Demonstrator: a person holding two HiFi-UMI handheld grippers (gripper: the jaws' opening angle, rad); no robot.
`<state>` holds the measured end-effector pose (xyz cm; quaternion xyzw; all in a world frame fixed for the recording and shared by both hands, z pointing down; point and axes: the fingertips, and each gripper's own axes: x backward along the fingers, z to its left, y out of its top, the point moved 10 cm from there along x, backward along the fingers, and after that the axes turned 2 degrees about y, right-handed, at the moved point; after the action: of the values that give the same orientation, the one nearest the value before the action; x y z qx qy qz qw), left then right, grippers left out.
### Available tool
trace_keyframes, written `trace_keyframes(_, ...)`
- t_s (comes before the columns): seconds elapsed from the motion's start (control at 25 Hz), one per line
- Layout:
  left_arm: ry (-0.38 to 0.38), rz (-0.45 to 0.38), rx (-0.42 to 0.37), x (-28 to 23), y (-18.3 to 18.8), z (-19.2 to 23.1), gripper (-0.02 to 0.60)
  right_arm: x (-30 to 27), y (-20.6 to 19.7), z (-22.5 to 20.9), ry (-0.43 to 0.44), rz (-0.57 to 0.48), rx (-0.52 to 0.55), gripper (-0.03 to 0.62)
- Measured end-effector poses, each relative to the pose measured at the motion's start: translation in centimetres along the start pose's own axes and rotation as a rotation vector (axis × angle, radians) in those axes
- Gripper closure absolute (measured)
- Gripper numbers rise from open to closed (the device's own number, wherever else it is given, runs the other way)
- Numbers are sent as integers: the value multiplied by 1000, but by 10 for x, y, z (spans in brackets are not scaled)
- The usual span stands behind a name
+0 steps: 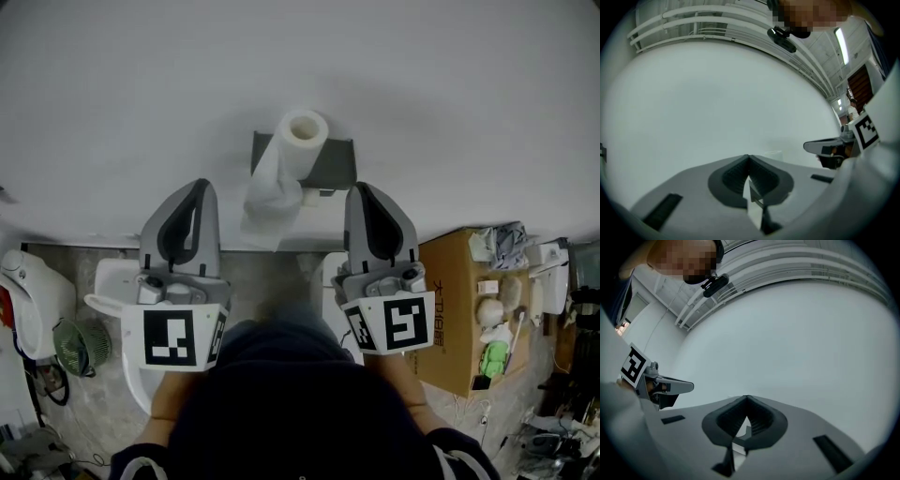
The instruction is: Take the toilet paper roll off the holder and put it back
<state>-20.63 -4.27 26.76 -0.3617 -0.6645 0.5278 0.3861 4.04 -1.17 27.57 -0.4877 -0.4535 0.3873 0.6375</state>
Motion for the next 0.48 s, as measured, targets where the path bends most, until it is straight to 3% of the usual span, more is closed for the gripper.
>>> trace_keyframes(0.48,-48,-15,31,-2,1,5,580,3,8,7,-36,21,42,579)
